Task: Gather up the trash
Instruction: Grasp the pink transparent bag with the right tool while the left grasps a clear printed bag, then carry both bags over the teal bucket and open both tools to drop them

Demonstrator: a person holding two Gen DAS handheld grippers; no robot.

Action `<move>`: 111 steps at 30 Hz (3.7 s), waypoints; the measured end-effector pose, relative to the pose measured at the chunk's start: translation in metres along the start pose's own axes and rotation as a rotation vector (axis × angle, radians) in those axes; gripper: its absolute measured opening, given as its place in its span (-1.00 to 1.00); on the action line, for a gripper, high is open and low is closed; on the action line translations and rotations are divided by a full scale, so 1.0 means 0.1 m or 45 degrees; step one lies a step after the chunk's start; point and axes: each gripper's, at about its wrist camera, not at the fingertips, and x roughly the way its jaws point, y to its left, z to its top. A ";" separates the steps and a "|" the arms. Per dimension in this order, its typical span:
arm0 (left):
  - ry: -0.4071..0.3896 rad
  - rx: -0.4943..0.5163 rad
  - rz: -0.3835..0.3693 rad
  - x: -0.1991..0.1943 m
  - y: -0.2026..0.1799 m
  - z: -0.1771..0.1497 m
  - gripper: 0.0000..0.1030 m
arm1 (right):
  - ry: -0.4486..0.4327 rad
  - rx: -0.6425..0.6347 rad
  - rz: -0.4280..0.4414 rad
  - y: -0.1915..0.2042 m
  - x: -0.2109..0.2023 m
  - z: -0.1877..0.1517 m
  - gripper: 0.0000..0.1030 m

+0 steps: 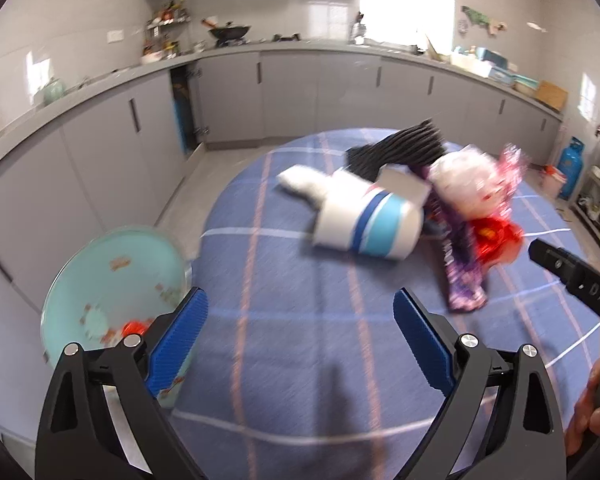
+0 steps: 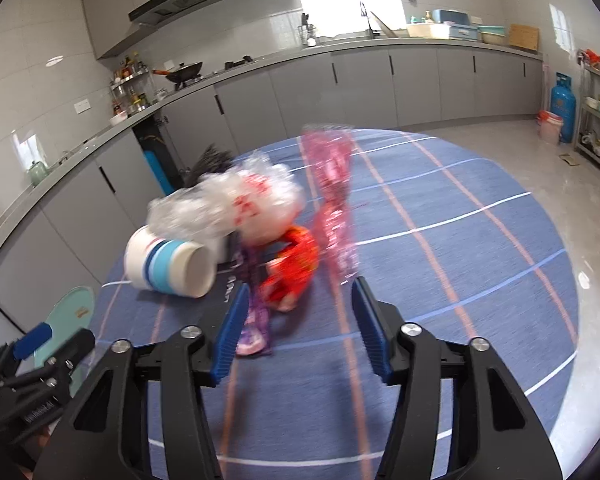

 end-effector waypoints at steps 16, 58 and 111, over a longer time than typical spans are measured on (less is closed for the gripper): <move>-0.088 0.060 -0.217 0.37 -0.74 0.72 0.78 | 0.149 0.040 0.115 -0.48 0.54 0.55 -0.19; -0.184 0.007 -0.354 -0.18 -0.32 0.62 -0.60 | 0.072 0.097 0.170 -0.40 -0.09 0.33 -0.60; -0.100 -0.427 0.160 -0.49 1.83 -0.16 -0.59 | 0.259 -0.343 0.603 2.42 0.13 -0.28 -0.60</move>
